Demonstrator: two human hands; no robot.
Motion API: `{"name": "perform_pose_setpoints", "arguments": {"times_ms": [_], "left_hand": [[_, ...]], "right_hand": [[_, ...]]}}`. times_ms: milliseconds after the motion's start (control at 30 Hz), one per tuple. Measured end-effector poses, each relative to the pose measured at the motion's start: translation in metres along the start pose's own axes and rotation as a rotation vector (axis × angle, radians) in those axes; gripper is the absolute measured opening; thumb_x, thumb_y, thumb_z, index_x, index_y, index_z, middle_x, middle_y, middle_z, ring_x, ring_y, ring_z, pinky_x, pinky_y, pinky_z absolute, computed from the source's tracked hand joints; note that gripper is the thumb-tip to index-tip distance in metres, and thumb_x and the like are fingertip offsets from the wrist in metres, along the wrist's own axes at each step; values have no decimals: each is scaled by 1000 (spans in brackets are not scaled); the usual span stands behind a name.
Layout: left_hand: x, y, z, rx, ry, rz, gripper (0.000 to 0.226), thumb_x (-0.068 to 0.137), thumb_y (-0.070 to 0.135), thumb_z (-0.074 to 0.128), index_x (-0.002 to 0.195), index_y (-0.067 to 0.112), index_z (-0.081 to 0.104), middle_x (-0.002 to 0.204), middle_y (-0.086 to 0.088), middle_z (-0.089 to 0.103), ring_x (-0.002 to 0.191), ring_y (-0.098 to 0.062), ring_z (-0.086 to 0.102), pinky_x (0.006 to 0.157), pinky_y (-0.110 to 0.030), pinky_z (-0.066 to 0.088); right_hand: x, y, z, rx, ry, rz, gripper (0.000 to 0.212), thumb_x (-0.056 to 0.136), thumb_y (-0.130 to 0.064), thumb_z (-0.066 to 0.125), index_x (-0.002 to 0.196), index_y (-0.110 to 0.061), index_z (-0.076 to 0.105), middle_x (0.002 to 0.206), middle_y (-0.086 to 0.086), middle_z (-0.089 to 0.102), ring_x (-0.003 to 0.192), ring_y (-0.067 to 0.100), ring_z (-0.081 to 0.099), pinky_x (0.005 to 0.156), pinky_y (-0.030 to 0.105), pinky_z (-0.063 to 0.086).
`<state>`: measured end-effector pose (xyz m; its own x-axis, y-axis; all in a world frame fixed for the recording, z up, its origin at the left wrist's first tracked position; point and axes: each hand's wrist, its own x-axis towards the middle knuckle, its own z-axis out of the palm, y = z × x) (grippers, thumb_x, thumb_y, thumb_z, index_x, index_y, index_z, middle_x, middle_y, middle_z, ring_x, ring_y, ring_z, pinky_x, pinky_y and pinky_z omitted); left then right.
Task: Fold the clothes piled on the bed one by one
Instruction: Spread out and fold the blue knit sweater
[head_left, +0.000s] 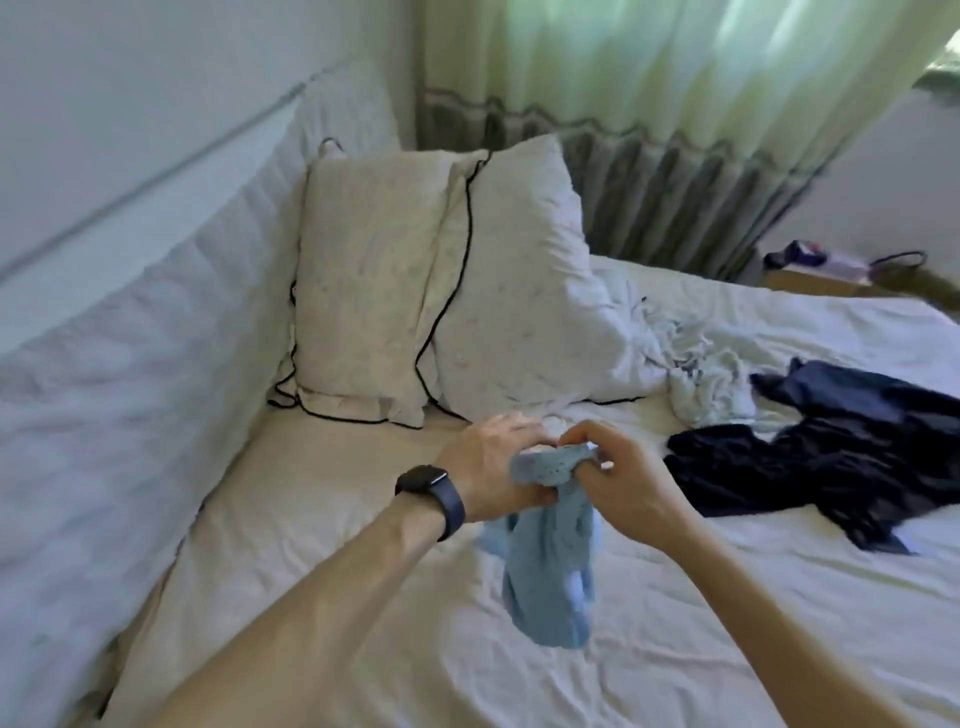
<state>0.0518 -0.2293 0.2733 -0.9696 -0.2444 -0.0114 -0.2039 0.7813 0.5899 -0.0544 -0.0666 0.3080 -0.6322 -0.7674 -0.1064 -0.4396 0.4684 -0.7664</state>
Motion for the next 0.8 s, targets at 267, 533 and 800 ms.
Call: {"name": "perform_pose_setpoints", "arguments": {"times_ms": [267, 533, 800], "left_hand": [[10, 178, 9, -298, -19, -20, 18, 85, 43, 76, 85, 31, 63, 78, 10, 69, 62, 4, 59, 61, -19, 49], [20, 264, 27, 4, -85, 106, 30, 93, 33, 67, 70, 21, 53, 71, 5, 55, 65, -12, 51, 59, -29, 38], [30, 314, -3, -499, 104, 195, 18, 95, 37, 62, 92, 20, 68, 77, 7, 67, 72, -11, 61, 74, -43, 51]], "right_hand": [[-118, 42, -161, -123, 398, -185, 44, 85, 9, 58, 93, -33, 68, 89, -19, 61, 81, -5, 56, 67, 8, 40], [-181, 44, -248, -88, 625, -148, 44, 86, 3, 51, 90, -37, 69, 78, -27, 64, 68, -12, 57, 56, 7, 38], [-208, 71, -305, -181, 933, -3, 34, 89, -4, 53, 102, -29, 73, 94, -1, 73, 85, 21, 66, 72, 27, 52]]}}
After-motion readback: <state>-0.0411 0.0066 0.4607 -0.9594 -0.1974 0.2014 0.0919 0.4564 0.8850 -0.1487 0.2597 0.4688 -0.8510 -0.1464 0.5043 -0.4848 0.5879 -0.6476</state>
